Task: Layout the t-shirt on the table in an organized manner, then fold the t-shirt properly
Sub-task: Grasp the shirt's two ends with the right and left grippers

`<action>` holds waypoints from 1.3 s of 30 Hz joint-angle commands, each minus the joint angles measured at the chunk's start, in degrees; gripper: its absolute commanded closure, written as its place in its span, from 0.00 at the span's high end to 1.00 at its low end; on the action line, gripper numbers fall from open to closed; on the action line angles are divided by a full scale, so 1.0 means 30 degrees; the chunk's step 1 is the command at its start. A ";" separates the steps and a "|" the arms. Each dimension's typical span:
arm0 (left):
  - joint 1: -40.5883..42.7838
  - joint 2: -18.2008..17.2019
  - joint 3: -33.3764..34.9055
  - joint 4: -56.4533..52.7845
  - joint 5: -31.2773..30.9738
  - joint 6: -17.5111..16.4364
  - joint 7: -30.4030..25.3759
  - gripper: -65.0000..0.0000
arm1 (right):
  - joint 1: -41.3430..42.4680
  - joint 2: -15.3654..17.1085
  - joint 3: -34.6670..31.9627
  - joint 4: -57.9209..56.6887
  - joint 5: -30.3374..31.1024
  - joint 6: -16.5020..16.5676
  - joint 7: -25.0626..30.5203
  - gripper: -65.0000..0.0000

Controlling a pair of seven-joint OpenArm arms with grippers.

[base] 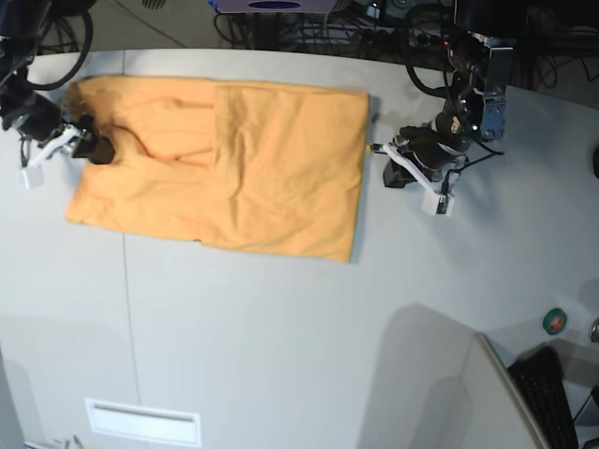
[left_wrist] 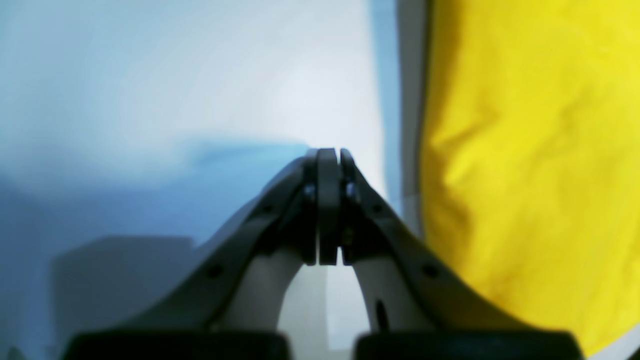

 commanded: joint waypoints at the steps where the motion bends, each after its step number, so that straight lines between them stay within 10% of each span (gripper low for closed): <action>1: -0.0011 -0.0122 0.0050 -0.0049 0.0221 0.0156 0.0368 0.00 | -0.0092 0.0143 -0.0069 0.0034 -0.0800 -0.0353 -0.0715 0.55; 11: -0.1066 0.0288 0.2834 -0.1016 0.0133 0.0156 0.0310 0.00 | 0.0347 0.0113 -0.0099 0.0004 -0.0829 -0.0353 -0.0715 0.54; 17: -0.1857 0.0405 0.3069 -0.1632 0.0133 0.0156 0.0310 0.00 | 0.0816 0.0113 -0.0099 -0.0699 -0.0829 -0.0353 -0.0627 0.25; 24: -0.2649 0.0845 0.3098 -0.2482 0.0221 0.0156 0.0339 0.00 | 0.2018 0.0230 -0.0099 -0.3278 -0.0829 -0.0353 -0.0598 0.21; 27: -0.2649 0.0845 0.3098 -0.2511 0.0221 0.0156 0.0339 0.00 | 0.2018 0.0230 -0.0069 -0.3190 -0.0829 -0.0353 -0.0568 0.00; 35: -0.2649 0.0816 0.3098 -0.2540 0.0221 0.0156 0.0339 0.00 | 0.2164 0.0260 -0.0128 -0.2955 -0.0859 -0.0353 -0.0685 0.00; 39: -0.2766 0.0874 0.3098 -0.2511 0.0221 0.0156 0.0339 0.00 | 0.1256 0.0143 -0.0128 0.0092 -0.0888 -0.2067 -0.0715 0.00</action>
